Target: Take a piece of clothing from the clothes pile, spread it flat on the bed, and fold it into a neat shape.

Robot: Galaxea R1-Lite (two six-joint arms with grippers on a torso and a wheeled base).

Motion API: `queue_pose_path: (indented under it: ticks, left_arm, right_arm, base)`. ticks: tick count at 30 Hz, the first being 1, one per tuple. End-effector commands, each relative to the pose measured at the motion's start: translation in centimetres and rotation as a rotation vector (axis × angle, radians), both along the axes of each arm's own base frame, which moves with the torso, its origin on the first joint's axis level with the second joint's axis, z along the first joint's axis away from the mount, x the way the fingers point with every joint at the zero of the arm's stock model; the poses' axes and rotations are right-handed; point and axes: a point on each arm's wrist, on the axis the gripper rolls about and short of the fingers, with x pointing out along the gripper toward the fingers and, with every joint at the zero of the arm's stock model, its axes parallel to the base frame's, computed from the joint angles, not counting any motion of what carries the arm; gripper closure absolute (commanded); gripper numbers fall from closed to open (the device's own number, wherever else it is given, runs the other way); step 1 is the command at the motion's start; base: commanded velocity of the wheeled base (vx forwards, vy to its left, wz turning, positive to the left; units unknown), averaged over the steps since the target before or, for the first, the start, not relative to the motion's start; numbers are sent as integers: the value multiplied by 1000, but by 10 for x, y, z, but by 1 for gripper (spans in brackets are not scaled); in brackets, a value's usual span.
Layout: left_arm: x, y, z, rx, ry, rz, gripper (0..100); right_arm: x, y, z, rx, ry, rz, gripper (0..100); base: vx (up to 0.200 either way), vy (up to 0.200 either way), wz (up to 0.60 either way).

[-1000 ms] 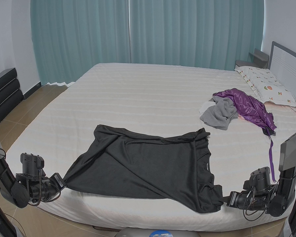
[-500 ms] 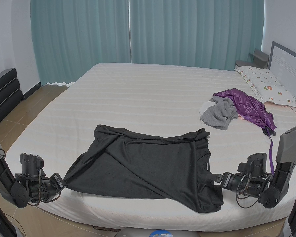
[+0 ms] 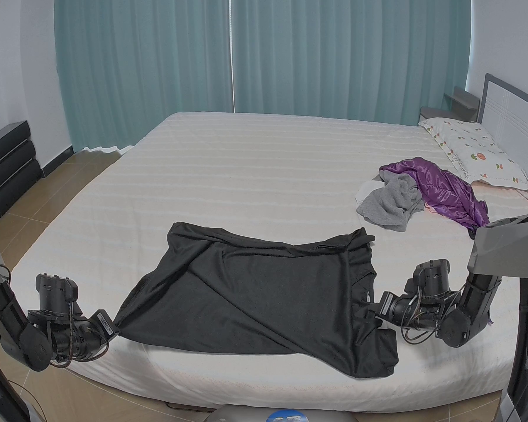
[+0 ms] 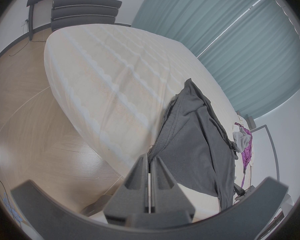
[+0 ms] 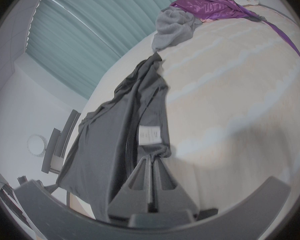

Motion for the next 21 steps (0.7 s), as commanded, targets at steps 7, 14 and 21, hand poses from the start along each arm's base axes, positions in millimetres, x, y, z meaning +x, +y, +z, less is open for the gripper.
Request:
queue_pose_path:
  ticks: [7, 14, 21]
  left_arm:
    - [2, -1, 0, 0, -3, -2, 100]
    - [4, -1, 0, -1, -9, -6, 100]
    - [3, -2, 0, -17, -5, -22, 100]
  right_arm:
    - [58, -32, 38, 35, -207, -144, 100]
    - [101, -30, 50, 18, -272, -195, 100]
    - [139, -23, 38, -12, -331, -266, 100]
  base:
    - [0, 0, 0]
    - [0, 0, 0]
    - [0, 0, 0]
